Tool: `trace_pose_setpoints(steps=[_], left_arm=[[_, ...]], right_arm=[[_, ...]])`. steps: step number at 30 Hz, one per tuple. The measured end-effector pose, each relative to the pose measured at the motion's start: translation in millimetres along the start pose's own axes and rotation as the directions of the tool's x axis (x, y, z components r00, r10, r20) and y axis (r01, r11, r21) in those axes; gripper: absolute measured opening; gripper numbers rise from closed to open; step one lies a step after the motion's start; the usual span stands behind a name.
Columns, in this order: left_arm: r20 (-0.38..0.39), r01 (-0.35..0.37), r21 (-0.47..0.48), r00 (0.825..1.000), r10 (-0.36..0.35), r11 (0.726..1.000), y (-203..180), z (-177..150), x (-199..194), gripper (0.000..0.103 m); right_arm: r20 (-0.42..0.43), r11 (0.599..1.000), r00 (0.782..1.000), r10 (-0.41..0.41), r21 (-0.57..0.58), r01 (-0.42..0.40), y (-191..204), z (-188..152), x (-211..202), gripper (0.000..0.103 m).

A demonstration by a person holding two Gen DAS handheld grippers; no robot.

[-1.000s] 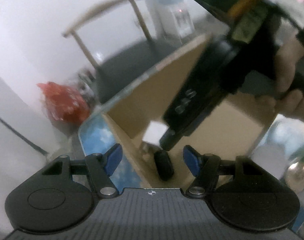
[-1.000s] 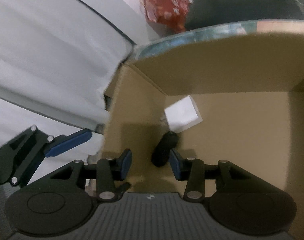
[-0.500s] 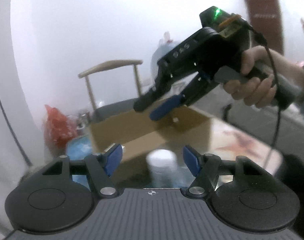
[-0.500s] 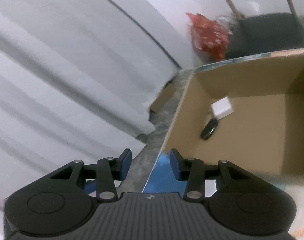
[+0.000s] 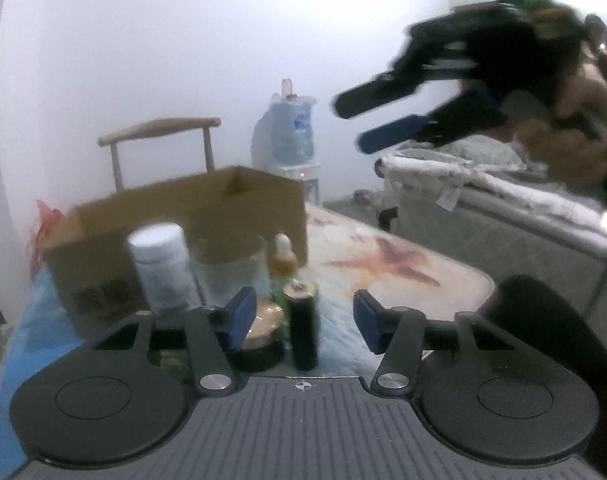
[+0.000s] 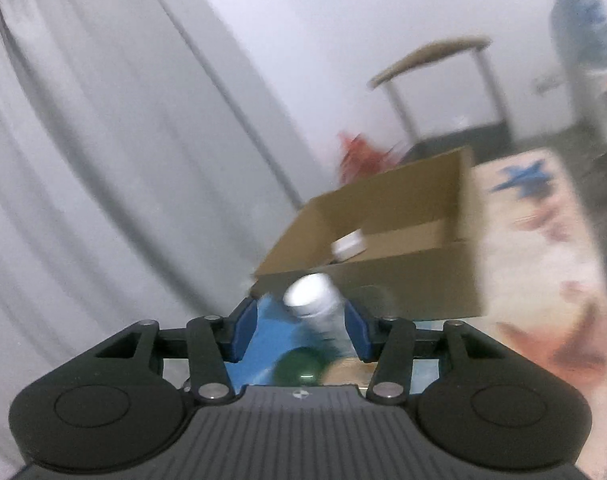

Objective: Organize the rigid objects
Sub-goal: 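Move the right tool back to the table objects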

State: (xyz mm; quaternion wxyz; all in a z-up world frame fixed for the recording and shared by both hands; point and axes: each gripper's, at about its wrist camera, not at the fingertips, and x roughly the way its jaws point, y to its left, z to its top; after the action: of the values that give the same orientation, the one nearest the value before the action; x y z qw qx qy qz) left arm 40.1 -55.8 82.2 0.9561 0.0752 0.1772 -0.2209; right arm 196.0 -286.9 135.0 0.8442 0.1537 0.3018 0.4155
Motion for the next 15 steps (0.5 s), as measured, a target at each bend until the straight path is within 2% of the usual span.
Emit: trace_pose_setpoints(steps=[1,4,6,9,11,12,13,15], left_arm=[[-0.005,-0.007,0.004,1.0,0.007,1.0,-2,-2,9,0.052],[-0.006,-0.025,0.026,1.0,0.025,0.999,-17,-15,4,0.05],[-0.017,-0.018,0.0,1.0,0.018,1.0,-14,-17,11,0.05],[-0.034,-0.046,-0.009,0.998,0.046,0.999,-12,-20,21,0.048],[-0.037,-0.061,-0.016,0.998,0.06,0.998,-10,-23,28,0.043],[-0.037,-0.057,-0.023,0.998,0.056,0.998,-9,-24,30,0.038],[-0.031,-0.056,-0.026,0.998,0.055,0.998,-8,-26,30,0.029],[-0.035,-0.052,-0.027,0.998,0.052,0.998,-8,-26,33,0.021]], right_arm=[[0.006,1.0,1.0,-0.017,-0.005,0.017,-4,-8,-3,0.051],[-0.009,1.0,1.0,-0.02,0.016,0.02,-16,-29,-8,0.051],[-0.016,0.999,1.0,-0.013,0.04,0.014,-22,-37,-8,0.051],[-0.019,0.998,1.0,-0.012,0.056,0.013,-30,-45,-4,0.051],[-0.031,0.998,0.999,-0.008,0.06,0.009,-37,-47,-7,0.051],[-0.038,0.998,0.999,-0.005,0.06,0.008,-38,-46,-3,0.051],[-0.045,0.998,0.999,-0.003,0.056,0.006,-36,-49,-7,0.051],[-0.056,0.999,0.998,0.004,0.04,-0.001,-37,-54,-6,0.051]])
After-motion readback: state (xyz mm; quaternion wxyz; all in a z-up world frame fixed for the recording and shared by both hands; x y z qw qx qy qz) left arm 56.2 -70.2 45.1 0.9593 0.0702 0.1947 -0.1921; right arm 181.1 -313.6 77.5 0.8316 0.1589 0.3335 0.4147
